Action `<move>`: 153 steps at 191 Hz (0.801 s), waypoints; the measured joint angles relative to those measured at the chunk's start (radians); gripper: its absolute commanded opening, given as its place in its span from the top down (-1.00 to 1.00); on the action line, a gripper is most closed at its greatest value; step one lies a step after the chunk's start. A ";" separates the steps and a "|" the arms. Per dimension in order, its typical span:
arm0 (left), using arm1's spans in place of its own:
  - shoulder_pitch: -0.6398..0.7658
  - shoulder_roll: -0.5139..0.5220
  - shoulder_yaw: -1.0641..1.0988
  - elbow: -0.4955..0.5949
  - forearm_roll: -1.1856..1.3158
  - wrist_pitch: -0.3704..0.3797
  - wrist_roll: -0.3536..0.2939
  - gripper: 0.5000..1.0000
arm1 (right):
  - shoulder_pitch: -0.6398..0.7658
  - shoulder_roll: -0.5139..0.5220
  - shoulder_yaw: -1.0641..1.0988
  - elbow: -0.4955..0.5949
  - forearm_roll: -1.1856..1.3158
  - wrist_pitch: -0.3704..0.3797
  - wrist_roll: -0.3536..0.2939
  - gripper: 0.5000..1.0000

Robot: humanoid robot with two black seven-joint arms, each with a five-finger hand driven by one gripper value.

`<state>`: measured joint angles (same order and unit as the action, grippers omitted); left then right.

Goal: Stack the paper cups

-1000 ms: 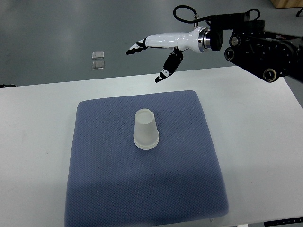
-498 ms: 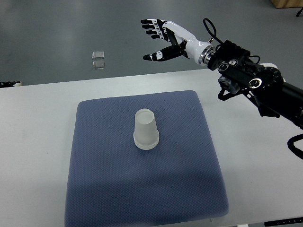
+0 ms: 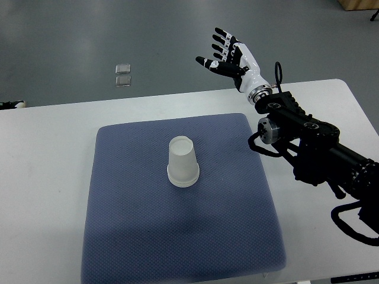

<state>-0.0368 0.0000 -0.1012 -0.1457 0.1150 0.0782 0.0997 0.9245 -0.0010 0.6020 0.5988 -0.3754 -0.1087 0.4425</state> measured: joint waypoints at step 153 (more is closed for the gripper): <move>0.000 0.000 0.000 0.000 0.000 0.000 0.000 -1.00 | -0.100 0.001 0.030 -0.016 0.328 0.141 -0.011 -0.66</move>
<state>-0.0368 0.0000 -0.1013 -0.1457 0.1150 0.0782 0.0997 0.8244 0.0000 0.6319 0.5833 -0.0473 0.0319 0.4319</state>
